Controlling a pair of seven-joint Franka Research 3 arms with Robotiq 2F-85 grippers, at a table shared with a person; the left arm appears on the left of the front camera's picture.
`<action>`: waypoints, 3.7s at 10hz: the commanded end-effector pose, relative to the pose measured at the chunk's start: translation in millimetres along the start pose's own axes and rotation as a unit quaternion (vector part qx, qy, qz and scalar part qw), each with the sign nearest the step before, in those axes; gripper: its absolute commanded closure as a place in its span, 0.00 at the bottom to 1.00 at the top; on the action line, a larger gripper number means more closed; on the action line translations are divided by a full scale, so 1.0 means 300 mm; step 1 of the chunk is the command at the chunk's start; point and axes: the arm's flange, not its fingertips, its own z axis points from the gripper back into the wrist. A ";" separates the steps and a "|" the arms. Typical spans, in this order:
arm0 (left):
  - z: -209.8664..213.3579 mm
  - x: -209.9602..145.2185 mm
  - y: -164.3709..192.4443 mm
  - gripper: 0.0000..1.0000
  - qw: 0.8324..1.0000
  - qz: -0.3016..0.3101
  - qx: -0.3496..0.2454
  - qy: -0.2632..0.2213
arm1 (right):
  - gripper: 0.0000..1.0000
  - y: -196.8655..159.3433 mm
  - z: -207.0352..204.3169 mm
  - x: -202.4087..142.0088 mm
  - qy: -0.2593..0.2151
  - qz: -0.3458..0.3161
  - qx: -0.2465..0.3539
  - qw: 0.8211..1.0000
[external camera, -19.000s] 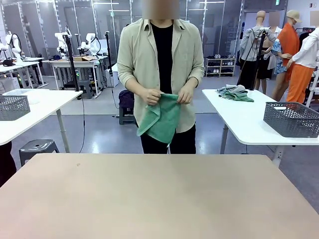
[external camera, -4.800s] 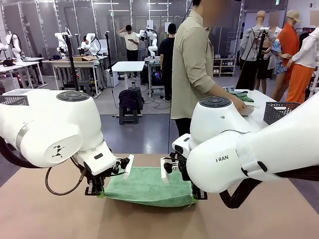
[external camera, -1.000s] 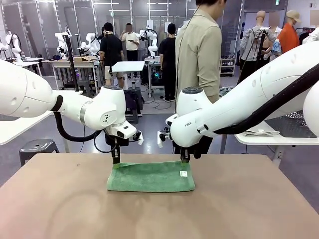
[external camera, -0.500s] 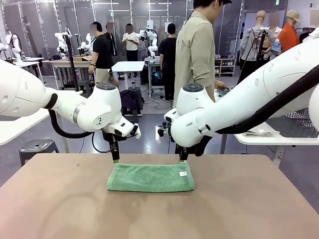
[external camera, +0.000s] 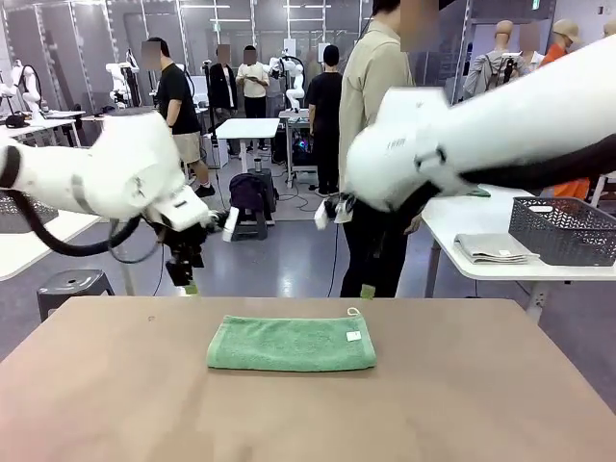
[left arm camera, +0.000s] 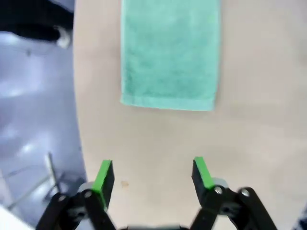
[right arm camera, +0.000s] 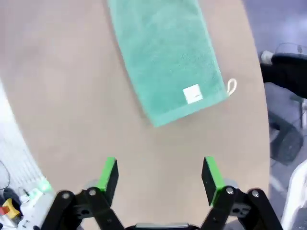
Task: Fold the towels and place them in the basket.
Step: When a person lays out a Towel with hook on the table, fold it in half twice.
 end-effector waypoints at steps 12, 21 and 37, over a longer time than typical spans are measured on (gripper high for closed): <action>-0.237 -0.567 -0.206 0.18 0.889 0.134 -0.083 -0.431 | 0.12 0.025 -0.077 -0.140 -0.116 -0.326 0.065 0.936; -0.249 -0.568 -0.203 0.18 0.891 0.136 -0.073 -0.427 | 0.12 0.008 -0.378 -0.066 -0.076 -0.529 -0.016 0.845; -0.249 -0.568 -0.203 0.18 0.891 0.136 -0.073 -0.427 | 0.12 -0.131 -0.691 0.054 -0.051 -0.617 -0.079 0.781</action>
